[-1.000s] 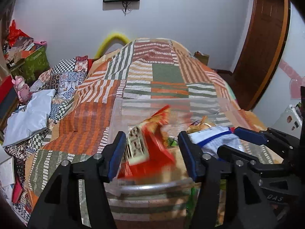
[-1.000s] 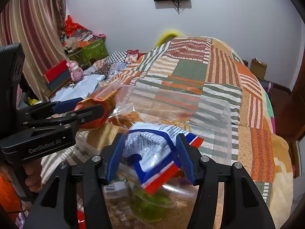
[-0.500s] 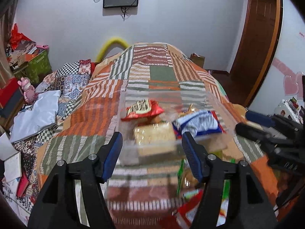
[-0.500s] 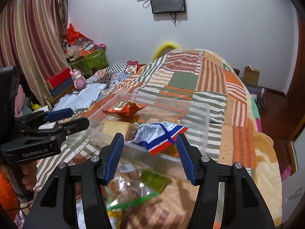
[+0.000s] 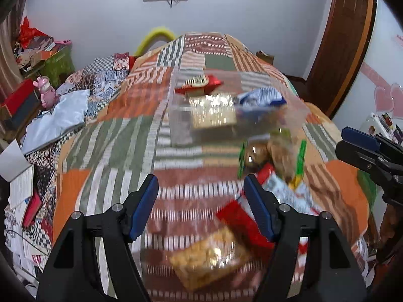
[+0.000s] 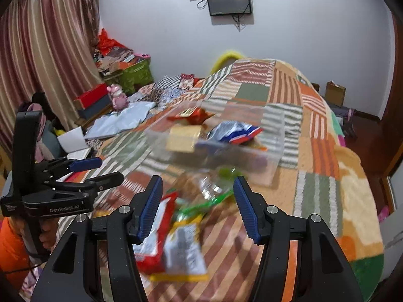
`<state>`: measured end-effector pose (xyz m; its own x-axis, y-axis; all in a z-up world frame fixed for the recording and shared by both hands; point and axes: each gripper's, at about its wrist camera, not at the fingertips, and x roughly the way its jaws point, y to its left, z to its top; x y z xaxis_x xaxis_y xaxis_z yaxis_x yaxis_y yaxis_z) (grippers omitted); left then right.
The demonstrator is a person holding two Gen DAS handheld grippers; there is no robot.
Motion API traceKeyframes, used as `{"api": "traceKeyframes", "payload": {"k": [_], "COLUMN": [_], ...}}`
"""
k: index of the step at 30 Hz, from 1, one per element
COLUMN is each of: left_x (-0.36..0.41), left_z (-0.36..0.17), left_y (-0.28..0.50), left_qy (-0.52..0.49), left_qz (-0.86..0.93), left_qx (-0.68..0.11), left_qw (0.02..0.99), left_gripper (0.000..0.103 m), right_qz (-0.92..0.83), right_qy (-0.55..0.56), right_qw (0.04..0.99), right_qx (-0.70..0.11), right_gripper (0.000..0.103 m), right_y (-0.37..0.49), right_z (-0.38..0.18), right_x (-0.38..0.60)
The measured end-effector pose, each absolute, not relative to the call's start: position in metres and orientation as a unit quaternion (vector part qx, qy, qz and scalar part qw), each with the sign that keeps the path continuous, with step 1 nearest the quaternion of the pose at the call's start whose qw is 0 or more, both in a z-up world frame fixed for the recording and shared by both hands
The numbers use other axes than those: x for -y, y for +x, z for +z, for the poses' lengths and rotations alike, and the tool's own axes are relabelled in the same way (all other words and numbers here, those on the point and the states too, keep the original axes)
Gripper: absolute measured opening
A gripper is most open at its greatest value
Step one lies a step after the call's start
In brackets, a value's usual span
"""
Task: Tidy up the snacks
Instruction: 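Drop both bags into the clear box and open both tools, then grasp the wrapped cookie pack with the left tool while the right tool grasps the red barcode bag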
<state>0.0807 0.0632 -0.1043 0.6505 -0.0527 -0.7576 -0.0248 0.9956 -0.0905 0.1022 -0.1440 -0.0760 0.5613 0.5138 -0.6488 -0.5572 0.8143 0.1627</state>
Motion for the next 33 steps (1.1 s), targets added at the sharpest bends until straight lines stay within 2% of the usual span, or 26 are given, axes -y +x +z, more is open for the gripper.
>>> {"api": "traceKeyframes", "payload": {"k": [15,21,25,27,33], "left_x": [-0.067,-0.059,-0.063,-0.066,-0.083], "left_z": [-0.136,-0.154,-0.161,-0.162,-0.163], "left_y": [0.025,0.027,0.038,0.043,0.047], "left_qy": [-0.051,-0.019,-0.036,-0.039,-0.063], "left_qz": [-0.038,-0.054,-0.059,-0.056,-0.048], "left_qx": [-0.453,-0.468,-0.465,-0.458,-0.438], "left_qw": [0.889,0.882,0.883,0.887,0.895], "left_gripper": [0.08,0.081,0.081,0.081,0.07], "right_qz": [0.323,0.323,0.317,0.314,0.31], "right_qy": [-0.046,-0.066,-0.078,-0.082,-0.096], "right_qw": [0.861,0.855,0.852,0.852,0.85], "right_qx": [-0.39,-0.401,-0.41,-0.411,-0.415], "right_gripper": [0.055,0.055,0.055,0.059,0.072], "right_y": [0.065,0.063,0.063,0.063,0.064], "right_z": [-0.105,-0.114,-0.122,-0.123,-0.126], "right_x": [0.114,0.098,0.09,0.088,0.076]}}
